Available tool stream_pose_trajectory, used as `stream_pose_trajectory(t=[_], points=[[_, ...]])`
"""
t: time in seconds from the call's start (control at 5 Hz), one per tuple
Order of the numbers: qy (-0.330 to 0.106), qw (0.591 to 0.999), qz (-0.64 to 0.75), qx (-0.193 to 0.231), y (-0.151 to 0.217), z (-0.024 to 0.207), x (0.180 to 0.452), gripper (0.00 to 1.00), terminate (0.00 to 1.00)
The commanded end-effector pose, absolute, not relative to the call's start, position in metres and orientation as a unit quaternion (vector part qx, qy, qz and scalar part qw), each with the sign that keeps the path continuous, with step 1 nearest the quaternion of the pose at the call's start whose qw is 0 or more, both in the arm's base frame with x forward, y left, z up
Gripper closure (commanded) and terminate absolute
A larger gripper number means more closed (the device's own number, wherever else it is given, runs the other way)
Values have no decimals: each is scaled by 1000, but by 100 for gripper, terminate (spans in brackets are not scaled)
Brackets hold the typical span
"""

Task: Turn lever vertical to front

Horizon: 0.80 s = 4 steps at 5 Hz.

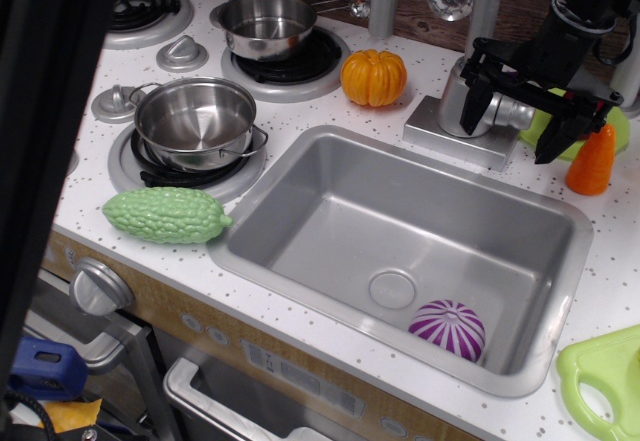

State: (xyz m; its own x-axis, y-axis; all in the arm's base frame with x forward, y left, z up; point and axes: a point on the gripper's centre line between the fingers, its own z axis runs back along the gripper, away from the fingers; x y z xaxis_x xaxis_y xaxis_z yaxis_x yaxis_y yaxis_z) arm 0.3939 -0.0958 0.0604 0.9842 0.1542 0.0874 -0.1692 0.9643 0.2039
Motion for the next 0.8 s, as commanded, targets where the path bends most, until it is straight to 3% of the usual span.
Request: stream_pose_trajectory(t=[0.0,0.6], points=[[-35,990,82,106,-96,60,394,0,0],[-115,985,72,102,-100,84,407,0,0]])
